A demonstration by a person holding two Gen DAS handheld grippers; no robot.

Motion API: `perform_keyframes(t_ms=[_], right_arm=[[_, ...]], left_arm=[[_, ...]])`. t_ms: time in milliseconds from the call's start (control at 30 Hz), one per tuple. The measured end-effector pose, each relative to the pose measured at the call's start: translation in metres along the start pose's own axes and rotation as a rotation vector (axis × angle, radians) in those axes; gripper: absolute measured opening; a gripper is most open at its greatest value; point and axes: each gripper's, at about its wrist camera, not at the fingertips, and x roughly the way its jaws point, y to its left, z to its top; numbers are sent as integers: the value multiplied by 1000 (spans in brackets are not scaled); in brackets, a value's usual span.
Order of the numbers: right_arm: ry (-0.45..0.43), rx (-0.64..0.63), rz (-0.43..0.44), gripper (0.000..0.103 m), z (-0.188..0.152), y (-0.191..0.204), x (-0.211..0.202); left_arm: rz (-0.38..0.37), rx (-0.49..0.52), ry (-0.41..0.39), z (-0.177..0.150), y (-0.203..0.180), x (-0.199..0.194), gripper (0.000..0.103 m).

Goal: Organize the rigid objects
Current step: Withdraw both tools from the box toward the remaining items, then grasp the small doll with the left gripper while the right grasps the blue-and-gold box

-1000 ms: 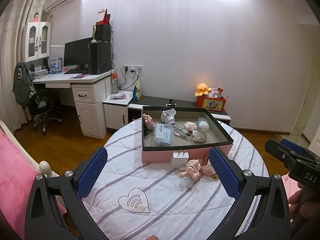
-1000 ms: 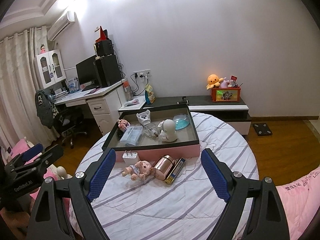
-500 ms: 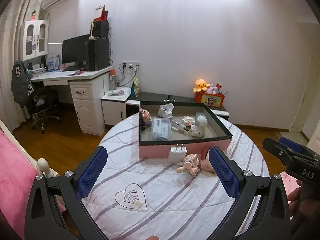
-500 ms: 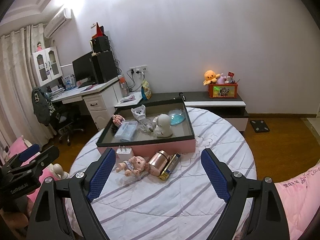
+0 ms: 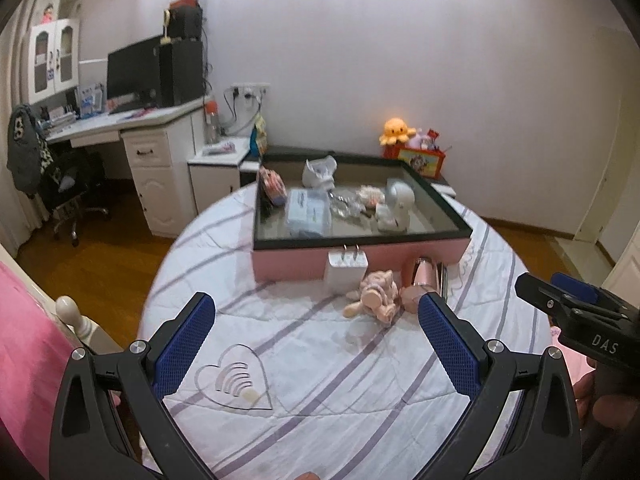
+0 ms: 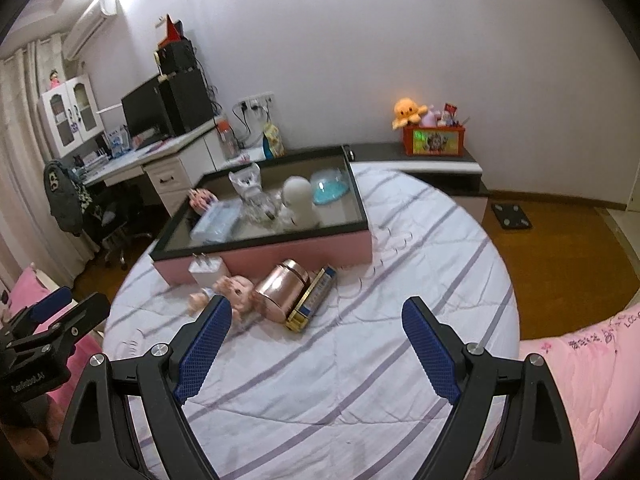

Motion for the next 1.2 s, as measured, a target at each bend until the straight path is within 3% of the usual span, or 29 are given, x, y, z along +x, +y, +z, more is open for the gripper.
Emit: perform_keyframes(t_ms=[600,767,1033,1200], right_arm=[[159,57,-25,89,-3,-26,84],[190,39,-26,89,1,-22,104],[191,-51,-71,89,1,-14,119],[194,-74,-73,88,4,-15,118]], left_arm=[[-42,-4,157,-4,-22,102,102],[-58,-11,196,-9,-17,124,97],[-108,-26,189,-17,-4,125,94],[-98,-24,203,-13,-6,132,103]])
